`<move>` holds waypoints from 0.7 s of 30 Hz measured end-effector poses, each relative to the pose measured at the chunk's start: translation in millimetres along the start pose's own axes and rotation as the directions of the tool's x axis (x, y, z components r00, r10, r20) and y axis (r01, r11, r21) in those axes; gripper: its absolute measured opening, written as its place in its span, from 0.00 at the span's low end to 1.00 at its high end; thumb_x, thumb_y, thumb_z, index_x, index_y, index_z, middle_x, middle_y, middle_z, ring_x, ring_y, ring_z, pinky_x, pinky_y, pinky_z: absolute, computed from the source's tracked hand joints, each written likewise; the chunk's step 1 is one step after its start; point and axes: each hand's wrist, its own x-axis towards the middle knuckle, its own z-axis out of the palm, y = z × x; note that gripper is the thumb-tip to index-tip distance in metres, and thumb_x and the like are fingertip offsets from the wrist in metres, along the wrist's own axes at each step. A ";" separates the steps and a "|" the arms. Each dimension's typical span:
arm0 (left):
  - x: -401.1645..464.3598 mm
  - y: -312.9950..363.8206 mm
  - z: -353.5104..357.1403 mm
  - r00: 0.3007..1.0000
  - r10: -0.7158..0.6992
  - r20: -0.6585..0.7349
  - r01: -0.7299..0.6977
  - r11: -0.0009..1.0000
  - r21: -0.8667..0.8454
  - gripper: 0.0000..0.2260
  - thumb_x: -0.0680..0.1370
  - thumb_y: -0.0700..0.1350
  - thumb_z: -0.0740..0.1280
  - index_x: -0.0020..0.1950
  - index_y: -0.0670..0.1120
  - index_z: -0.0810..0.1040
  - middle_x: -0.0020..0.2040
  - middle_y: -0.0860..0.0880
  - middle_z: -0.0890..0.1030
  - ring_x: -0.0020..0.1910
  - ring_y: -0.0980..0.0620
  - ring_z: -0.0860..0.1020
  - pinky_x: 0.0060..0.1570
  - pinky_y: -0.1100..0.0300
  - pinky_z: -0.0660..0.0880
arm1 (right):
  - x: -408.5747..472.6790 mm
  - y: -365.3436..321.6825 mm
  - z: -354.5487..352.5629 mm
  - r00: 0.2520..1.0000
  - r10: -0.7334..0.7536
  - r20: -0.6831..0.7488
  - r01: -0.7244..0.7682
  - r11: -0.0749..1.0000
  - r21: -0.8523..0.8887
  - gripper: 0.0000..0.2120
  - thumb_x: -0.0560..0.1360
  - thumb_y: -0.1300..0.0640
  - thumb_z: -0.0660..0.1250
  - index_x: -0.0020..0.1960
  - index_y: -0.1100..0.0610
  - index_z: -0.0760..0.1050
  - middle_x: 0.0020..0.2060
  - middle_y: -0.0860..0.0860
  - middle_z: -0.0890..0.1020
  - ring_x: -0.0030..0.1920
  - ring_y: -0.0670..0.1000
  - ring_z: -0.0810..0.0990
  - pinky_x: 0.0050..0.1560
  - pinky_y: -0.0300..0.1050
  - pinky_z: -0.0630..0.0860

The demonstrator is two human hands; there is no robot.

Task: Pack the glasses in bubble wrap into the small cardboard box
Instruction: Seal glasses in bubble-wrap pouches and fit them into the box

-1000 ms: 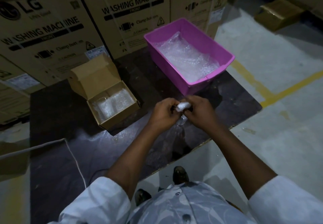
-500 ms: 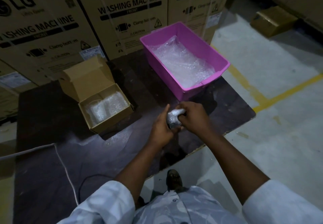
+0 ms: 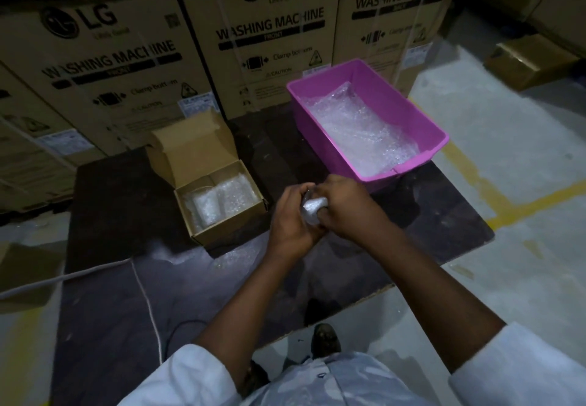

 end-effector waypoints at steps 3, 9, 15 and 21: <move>-1.1 3.6 -19.2 0.999 0.020 -0.045 -0.017 0.998 0.066 0.25 0.67 0.47 0.75 0.61 0.45 0.74 0.55 0.49 0.76 0.53 0.54 0.76 0.53 0.64 0.72 | 13.5 -23.3 -17.6 0.975 0.074 0.209 -0.060 0.996 -0.071 0.20 0.70 0.45 0.63 0.58 0.53 0.78 0.51 0.56 0.82 0.51 0.58 0.80 0.53 0.50 0.77; -7.1 7.9 -53.9 0.986 0.087 -0.143 -0.081 0.995 0.051 0.23 0.69 0.48 0.74 0.61 0.46 0.72 0.55 0.50 0.75 0.53 0.54 0.75 0.52 0.62 0.72 | 21.0 -64.6 -15.1 0.995 -0.074 0.073 0.095 0.933 -0.347 0.14 0.73 0.50 0.66 0.57 0.52 0.76 0.52 0.53 0.74 0.52 0.56 0.74 0.51 0.50 0.72; -13.5 -2.1 -73.1 0.983 0.128 -0.134 -0.112 0.986 0.122 0.24 0.69 0.43 0.75 0.62 0.42 0.72 0.57 0.47 0.76 0.55 0.48 0.75 0.53 0.52 0.74 | 39.6 -90.6 7.2 0.968 0.066 0.242 0.033 0.922 -0.386 0.12 0.72 0.51 0.68 0.53 0.53 0.78 0.49 0.53 0.80 0.50 0.57 0.81 0.45 0.45 0.73; -11.6 -13.7 -92.2 0.937 0.243 -0.249 -0.167 0.942 0.290 0.22 0.68 0.37 0.75 0.60 0.42 0.75 0.61 0.47 0.78 0.61 0.51 0.75 0.61 0.54 0.72 | 53.9 -72.7 -10.4 0.995 0.050 0.085 -0.087 0.850 0.519 0.03 0.74 0.55 0.69 0.48 0.50 0.80 0.39 0.48 0.82 0.38 0.43 0.80 0.40 0.40 0.75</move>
